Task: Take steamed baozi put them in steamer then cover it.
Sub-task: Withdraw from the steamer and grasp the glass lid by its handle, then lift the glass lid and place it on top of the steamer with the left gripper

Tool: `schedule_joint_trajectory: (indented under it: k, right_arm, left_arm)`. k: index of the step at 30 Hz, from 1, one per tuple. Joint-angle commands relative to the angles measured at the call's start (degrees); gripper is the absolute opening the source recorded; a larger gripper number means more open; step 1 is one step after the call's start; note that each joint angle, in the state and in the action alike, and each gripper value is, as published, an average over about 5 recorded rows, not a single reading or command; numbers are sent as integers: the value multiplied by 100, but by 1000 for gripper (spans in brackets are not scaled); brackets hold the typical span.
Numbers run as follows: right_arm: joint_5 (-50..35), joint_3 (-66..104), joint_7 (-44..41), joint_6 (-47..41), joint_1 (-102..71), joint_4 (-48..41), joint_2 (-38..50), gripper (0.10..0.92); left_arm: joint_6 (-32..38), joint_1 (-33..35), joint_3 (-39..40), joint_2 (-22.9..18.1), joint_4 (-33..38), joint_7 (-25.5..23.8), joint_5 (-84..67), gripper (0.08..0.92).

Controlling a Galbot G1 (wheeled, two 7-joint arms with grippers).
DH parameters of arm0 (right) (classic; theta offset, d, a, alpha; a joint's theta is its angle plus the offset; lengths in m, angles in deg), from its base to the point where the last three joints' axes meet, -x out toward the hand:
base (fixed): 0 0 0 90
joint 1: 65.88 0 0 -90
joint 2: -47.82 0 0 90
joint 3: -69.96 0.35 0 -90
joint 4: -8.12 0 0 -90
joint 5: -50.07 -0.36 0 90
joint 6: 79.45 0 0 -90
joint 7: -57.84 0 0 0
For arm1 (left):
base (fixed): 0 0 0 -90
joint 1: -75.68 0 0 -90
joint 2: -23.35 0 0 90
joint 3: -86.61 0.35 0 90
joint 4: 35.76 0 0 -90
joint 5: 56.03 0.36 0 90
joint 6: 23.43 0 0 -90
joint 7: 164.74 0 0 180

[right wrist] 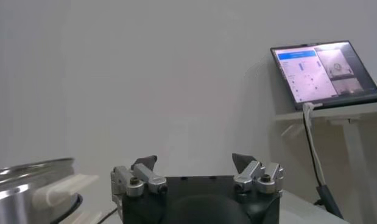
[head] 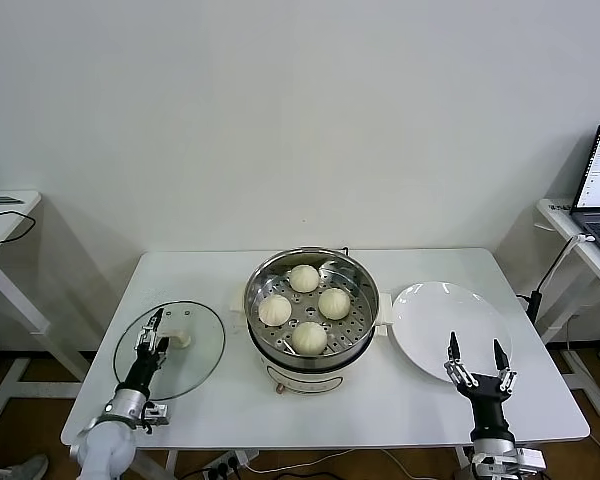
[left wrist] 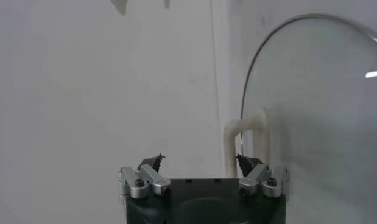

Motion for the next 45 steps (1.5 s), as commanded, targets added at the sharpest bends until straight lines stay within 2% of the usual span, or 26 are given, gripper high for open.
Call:
schedule_joint_trajectory:
  k: [1,5,15,19,26,32,37,41,45]
  right_arm:
    - [25,7,-15,36,29,-103,-11,823]
    - [45,6,-26,73,46,-164,-12,823]
    - [78,-27,-22,107,115,-264,-10,823]
    - [76,-36,-15,106,130,-260,-11,823]
    - [65,-41,-6,104,165,-251,-11,823]
    - [65,-48,-5,100,172,-197,-9,823]
    - [51,-35,-6,101,185,-178,7,823]
    - [51,-47,-11,108,198,-179,1,823]
    - [50,-51,-18,125,228,-193,-16,823]
  left_arm:
    - [-57,-330,43,-35,-382,37,102,821]
    - [-54,-366,46,-42,-519,73,105,779]
    - [17,-388,36,-49,-616,186,101,497]
    - [27,-308,34,-75,-360,237,98,376]
    - [-161,38,-2,-58,562,136,-63,201]
    - [-626,525,-183,173,1926,-145,-571,188]
    - [-1419,929,-171,665,3268,-910,-1653,188]
    - [-2326,989,188,1094,4107,-1598,-2319,188]
    - [-3220,801,968,1309,4575,-1970,-2429,188]
